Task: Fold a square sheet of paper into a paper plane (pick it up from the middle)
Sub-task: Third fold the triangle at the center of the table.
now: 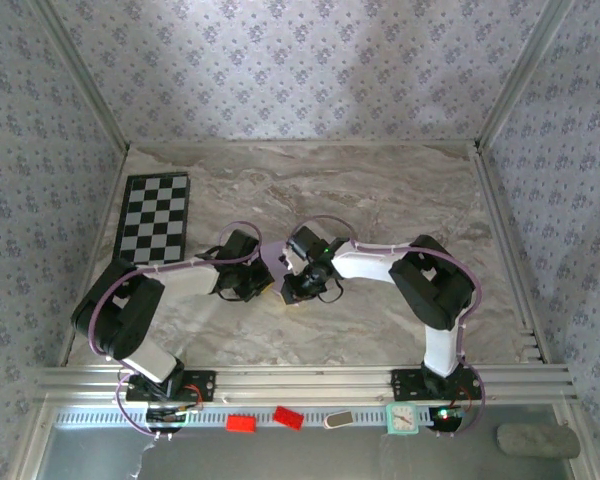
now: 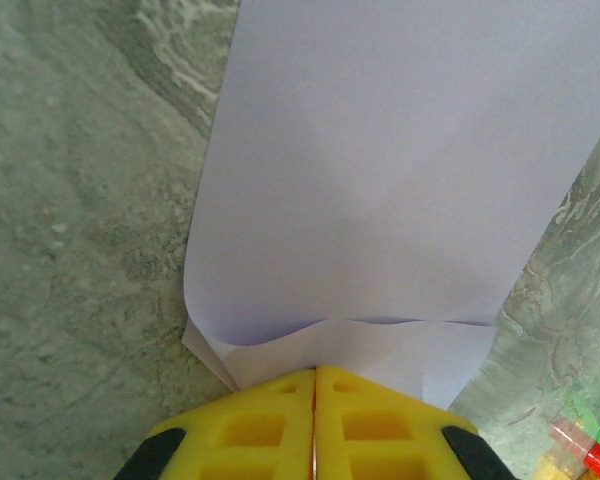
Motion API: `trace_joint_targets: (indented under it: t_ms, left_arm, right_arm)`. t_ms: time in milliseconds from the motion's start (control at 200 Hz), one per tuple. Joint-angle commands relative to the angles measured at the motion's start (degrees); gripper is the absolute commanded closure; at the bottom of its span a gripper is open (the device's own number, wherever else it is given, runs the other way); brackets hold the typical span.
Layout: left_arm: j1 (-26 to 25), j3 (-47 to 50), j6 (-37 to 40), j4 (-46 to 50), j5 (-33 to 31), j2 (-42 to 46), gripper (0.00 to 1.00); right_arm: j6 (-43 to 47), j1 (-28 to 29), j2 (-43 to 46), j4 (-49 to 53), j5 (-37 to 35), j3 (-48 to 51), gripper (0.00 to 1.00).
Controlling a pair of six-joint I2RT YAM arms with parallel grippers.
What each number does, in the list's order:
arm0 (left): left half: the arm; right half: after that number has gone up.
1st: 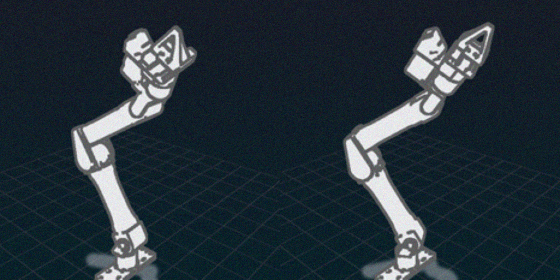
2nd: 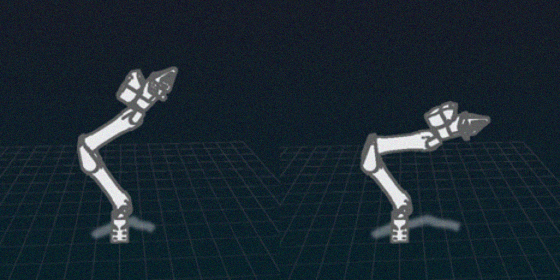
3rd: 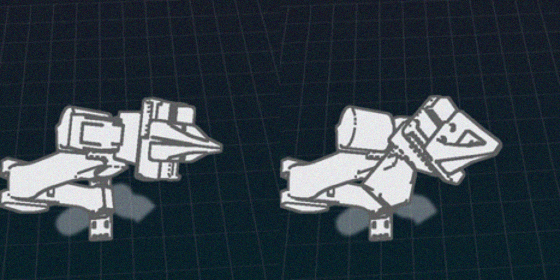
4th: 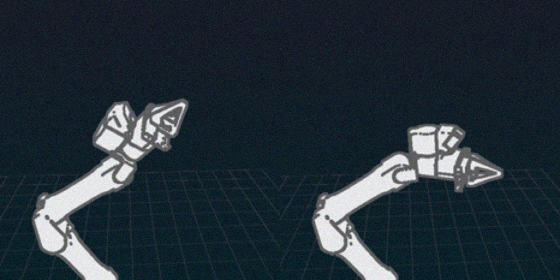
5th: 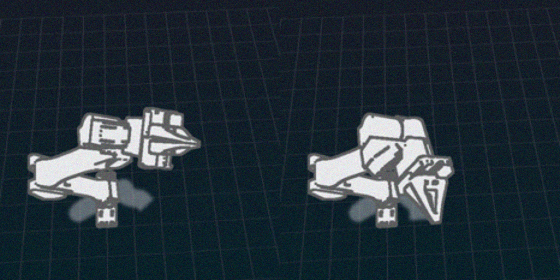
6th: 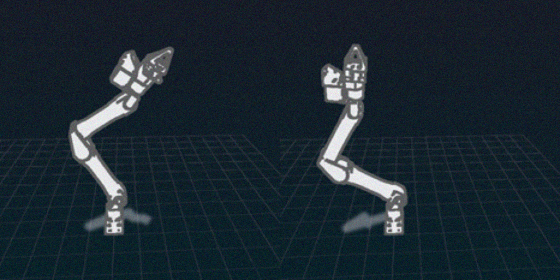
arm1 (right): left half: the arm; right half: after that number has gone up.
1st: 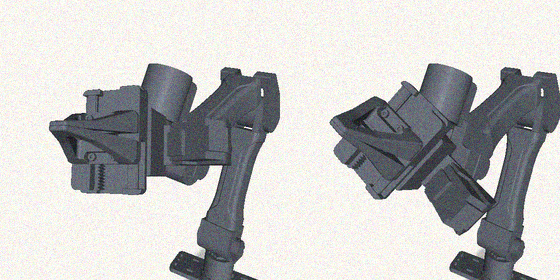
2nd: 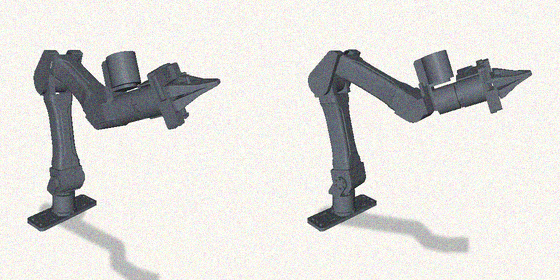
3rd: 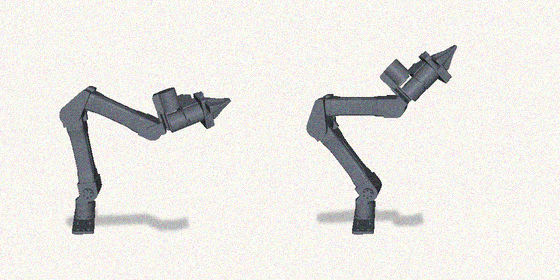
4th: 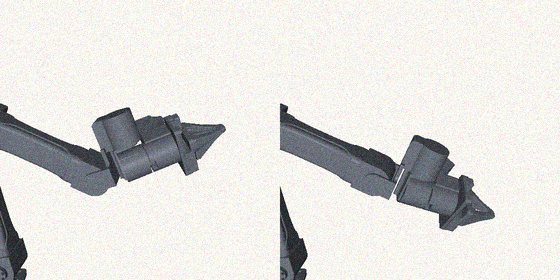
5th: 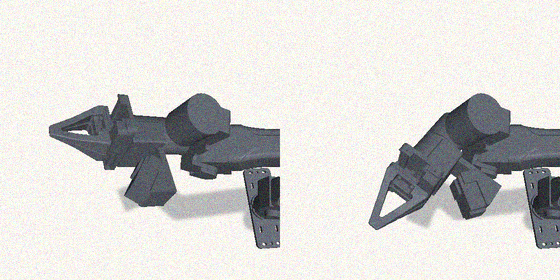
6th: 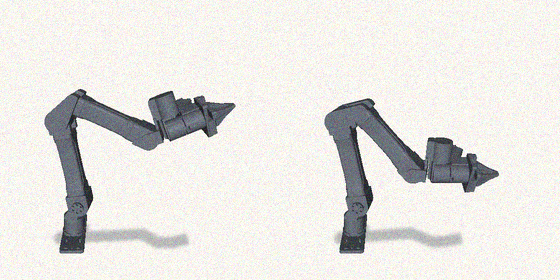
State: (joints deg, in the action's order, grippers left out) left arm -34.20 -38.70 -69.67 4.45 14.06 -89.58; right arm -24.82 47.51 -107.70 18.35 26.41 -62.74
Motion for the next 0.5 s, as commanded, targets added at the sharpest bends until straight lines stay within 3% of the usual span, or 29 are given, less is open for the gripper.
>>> trace_joint_targets:
  t_ms: [0,495]
  left_arm:
    - [0.4,1.7,0.4,8.0,-4.7,-2.9,0.92]
    - [1.1,2.1,1.0,8.1,-4.6,-3.6,0.92]
  right_arm:
    - [0.4,-0.7,-1.2,0.9,0.7,1.9,0.83]
    - [0.7,-3.1,1.4,-1.4,4.5,8.5,0.83]
